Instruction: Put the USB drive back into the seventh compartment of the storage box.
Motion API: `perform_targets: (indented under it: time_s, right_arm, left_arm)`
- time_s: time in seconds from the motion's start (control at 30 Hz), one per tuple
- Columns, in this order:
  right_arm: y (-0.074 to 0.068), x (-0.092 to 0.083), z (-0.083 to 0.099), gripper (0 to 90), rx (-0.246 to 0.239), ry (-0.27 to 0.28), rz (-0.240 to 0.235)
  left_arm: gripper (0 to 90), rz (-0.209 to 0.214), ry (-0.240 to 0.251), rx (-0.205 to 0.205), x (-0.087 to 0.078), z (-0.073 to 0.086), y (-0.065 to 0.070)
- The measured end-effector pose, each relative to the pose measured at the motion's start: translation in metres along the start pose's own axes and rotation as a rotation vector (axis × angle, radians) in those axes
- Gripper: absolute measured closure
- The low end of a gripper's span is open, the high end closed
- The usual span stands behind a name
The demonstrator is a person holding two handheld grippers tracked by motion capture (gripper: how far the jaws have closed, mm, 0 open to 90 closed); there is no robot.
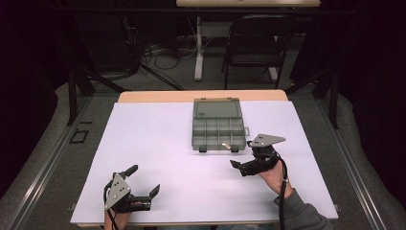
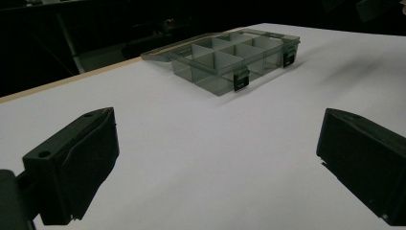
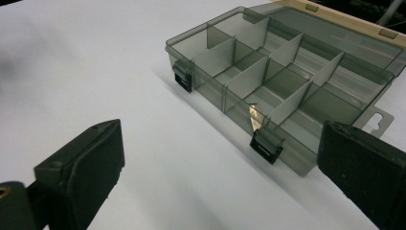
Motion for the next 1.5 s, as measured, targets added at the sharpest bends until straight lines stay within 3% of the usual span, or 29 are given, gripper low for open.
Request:
perform_targets:
  time_s: [0.7, 1.2, 1.5]
  right_arm:
    - [-0.007, -0.033, 0.032, 0.0, -0.016, 0.034, -0.015]
    - [-0.012, -0.047, 0.043, 0.3, -0.060, 0.105, -0.004]
    - [-0.010, -0.054, 0.051, 0.3, -0.060, 0.130, 0.004]
  left_arm:
    - [0.7, -0.003, -0.002, 0.002, 0.000, 0.000, 0.000]
    - [0.7, -0.002, -0.003, -0.001, 0.000, 0.000, 0.001]
    - [0.7, -0.003, -0.004, 0.000, 0.000, 0.000, 0.000]
Point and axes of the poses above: each handheld gripper's, and its own axes: x roughly forward along the jaws, z roughly out of its underside, y roughly to its right, the point moved 7 cm from there along x, roughly forward along the jaws, and after that the axes turned 3 degrees about x, right-handed, at the moved point
